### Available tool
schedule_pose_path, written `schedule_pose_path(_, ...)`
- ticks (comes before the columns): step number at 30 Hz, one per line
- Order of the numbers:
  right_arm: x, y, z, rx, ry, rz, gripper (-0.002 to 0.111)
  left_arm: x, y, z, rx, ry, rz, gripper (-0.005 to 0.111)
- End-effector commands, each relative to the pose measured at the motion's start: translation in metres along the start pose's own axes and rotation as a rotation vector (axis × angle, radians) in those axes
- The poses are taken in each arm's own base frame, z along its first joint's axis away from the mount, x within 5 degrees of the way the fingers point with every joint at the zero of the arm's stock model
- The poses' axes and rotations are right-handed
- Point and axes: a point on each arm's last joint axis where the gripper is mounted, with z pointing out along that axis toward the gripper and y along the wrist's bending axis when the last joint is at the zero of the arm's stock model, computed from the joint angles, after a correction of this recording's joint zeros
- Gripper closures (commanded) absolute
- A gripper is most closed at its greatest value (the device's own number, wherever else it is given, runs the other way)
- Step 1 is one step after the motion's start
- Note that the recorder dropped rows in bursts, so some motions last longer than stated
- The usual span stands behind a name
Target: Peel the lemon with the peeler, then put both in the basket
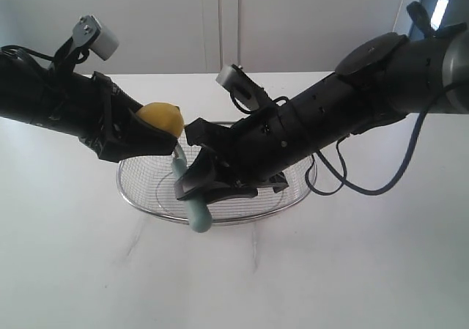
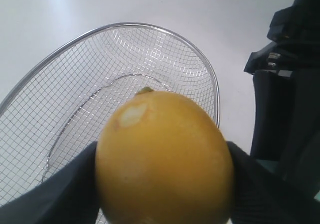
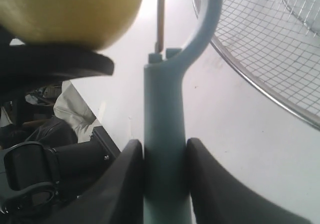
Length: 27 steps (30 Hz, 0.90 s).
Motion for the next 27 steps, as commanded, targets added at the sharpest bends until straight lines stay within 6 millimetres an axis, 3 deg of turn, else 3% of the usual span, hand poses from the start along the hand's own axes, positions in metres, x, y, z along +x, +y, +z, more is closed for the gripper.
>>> schedule_pose_path(1, -0.001, 0.009, -0.009, 0.013, -0.032, -0.054, 0.108, -0.003, -0.004, 0.000, 0.029, -0.022, -0.011, 0.107)
schedule_pose_path(11, -0.006, 0.007, -0.030, 0.025, -0.090, -0.051, 0.108, -0.003, -0.004, 0.000, 0.029, -0.022, -0.011, 0.107)
schedule_pose_path(18, -0.003, 0.023, -0.045, 0.020, -0.129, -0.101, 0.108, -0.003, -0.004, 0.000, 0.029, -0.022, -0.011, 0.107)
schedule_pose_path(27, 0.001, 0.052, -0.100, 0.078, -0.273, -0.232, 0.108, -0.003, -0.004, 0.000, 0.029, -0.022, -0.011, 0.107)
